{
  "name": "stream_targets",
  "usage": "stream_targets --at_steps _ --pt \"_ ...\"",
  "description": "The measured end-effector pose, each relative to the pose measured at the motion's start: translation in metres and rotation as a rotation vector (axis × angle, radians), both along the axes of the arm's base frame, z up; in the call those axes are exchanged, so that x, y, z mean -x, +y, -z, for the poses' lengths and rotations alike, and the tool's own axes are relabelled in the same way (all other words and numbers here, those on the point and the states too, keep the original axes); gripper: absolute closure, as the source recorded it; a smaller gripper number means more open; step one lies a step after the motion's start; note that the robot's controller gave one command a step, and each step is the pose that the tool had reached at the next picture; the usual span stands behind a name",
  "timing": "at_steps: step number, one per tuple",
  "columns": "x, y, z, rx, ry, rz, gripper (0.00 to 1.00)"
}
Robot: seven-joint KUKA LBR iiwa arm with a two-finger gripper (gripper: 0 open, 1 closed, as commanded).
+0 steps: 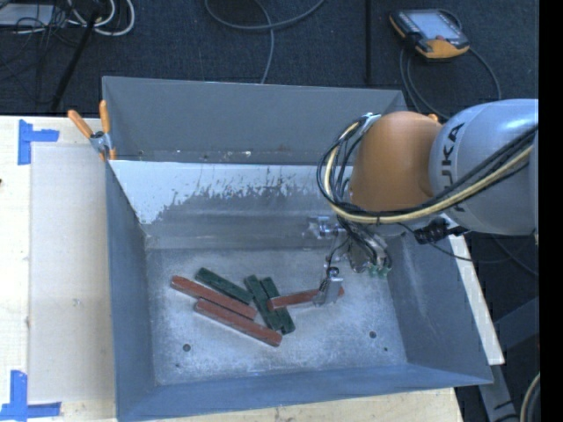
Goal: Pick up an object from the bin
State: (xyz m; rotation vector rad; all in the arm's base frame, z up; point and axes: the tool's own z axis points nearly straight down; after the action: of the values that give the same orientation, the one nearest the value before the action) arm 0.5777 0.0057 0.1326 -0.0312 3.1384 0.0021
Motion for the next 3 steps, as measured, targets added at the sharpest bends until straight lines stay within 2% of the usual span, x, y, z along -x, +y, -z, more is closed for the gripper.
stream_targets --at_steps 1,2,3 --pt "0.004 -0.005 0.063 0.001 0.005 0.106 1.00" --pt "0.004 -0.005 0.063 0.001 0.005 0.106 1.00" --pt "0.032 0.024 -0.054 0.001 0.003 0.058 1.00"
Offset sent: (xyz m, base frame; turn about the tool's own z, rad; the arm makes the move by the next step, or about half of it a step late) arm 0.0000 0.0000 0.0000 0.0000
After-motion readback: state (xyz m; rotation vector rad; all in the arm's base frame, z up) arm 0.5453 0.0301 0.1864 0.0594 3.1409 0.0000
